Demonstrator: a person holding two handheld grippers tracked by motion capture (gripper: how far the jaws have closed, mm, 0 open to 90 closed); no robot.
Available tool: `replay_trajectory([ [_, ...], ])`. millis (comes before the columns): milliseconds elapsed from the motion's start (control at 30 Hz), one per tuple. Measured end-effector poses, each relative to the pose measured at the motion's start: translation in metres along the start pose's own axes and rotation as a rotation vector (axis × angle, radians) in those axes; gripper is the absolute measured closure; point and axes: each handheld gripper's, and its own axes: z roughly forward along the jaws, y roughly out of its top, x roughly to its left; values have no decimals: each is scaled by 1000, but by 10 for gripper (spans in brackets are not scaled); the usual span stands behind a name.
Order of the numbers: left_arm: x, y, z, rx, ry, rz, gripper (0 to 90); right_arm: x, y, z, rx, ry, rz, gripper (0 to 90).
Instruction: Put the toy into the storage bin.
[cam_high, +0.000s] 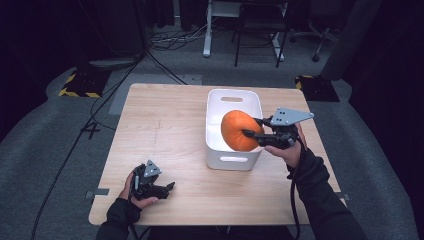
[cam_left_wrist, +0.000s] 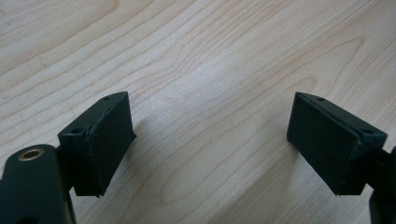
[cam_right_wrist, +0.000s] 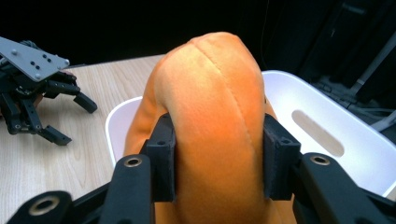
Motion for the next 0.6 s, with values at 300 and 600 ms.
replay_trajectory([
  [300,0,0,0,0,-2,-2,148,-7,-14,15,65,27,36,547],
  [600,0,0,0,0,-2,-2,148,-8,-23,24,121,42,43,530],
])
